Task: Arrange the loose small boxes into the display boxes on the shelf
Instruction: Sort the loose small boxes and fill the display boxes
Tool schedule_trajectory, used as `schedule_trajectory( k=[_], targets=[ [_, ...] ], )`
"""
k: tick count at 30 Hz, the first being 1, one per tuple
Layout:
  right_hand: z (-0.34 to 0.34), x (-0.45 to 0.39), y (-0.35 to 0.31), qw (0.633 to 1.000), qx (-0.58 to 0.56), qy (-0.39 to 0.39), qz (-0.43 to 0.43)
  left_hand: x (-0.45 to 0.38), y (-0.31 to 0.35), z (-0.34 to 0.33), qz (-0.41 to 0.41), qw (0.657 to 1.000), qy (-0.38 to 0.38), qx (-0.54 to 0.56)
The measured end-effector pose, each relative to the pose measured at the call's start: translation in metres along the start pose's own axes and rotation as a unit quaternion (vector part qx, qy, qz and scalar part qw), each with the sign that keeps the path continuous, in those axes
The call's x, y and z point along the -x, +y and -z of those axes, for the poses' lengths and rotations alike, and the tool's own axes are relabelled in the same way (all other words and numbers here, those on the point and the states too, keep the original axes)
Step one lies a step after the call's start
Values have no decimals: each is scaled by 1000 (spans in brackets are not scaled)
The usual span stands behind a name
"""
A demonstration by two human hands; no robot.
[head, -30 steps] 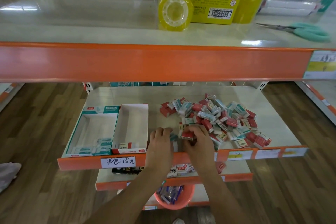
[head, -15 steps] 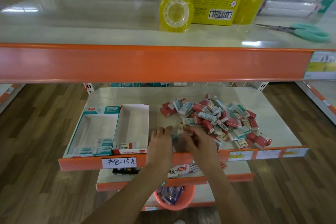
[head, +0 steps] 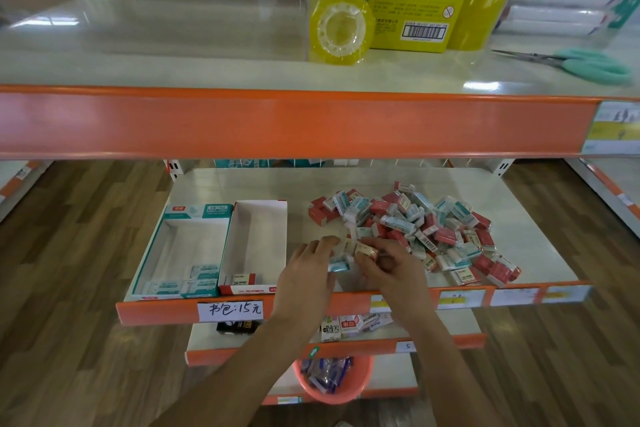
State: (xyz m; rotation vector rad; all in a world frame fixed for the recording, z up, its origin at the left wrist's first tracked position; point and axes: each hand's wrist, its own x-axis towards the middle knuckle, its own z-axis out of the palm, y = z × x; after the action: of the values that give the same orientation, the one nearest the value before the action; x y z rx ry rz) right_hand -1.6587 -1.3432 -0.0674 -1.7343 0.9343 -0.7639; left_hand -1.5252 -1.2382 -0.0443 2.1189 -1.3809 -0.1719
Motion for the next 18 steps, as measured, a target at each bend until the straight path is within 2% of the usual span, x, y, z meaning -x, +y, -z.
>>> schedule_trajectory(
  k=[7, 9, 14, 18],
  targets=[
    [-7, -3, -11, 999, 27, -12, 15, 1, -17, 26, -32, 999, 22, 0],
    [-15, -4, -20, 998, 44, -24, 46, 0, -26, 36, -35, 999, 22, -7],
    [-46, -5, -37, 978, 146, -87, 117, -3, -59, 64, -4, 997, 25, -70],
    [-75, -7, -48, 966, 186, -94, 152, -2, -82, 83, 31, 994, 14, -107]
  ],
)
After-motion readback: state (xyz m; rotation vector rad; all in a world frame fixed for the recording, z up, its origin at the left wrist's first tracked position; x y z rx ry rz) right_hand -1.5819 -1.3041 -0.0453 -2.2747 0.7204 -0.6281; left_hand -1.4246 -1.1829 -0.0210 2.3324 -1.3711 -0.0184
